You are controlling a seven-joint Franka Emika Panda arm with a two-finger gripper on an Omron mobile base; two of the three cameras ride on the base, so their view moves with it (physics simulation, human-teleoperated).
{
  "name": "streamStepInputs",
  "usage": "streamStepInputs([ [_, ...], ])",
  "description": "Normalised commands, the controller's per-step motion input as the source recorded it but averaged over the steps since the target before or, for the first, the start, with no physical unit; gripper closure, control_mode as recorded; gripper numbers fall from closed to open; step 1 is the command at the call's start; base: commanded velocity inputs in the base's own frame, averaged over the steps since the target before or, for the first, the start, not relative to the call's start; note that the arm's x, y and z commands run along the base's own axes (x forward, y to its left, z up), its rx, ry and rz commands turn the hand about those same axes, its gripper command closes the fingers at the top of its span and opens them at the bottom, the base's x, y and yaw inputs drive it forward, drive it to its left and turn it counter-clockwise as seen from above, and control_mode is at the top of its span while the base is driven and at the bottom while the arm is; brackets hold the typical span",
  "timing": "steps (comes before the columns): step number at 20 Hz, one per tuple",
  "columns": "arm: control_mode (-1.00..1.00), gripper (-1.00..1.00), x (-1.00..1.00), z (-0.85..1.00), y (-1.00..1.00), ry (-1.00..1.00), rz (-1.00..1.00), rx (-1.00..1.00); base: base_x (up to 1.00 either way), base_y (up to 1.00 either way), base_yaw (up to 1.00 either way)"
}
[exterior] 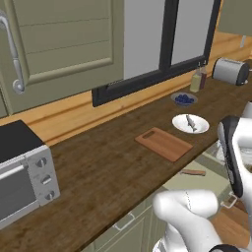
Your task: Pick up the knife from the drawer and place it on the cutting board. Then place the meat from the plate to the cutting board.
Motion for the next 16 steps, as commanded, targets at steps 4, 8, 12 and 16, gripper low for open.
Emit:
streamStepInputs([
  [4,-1.0,-1.0,0.15,-0.58,-0.87,0.12,-0.25,0.0,0.0,0.0,0.0],
  [8,-1.0,-1.0,0.41,-0.53,-0.52,0.01,-0.18,0.02,0.0,0.0,0.0],
  [12,-1.0,-1.0,0.57,-0.39,-0.21,0.01,-0.07,0.03,0.0,0.0,0.0],
  [16,-1.0,-1.0,0.41,-0.19,0.0,0.03,0.0,0.01,0.0,0.0,0.0],
])
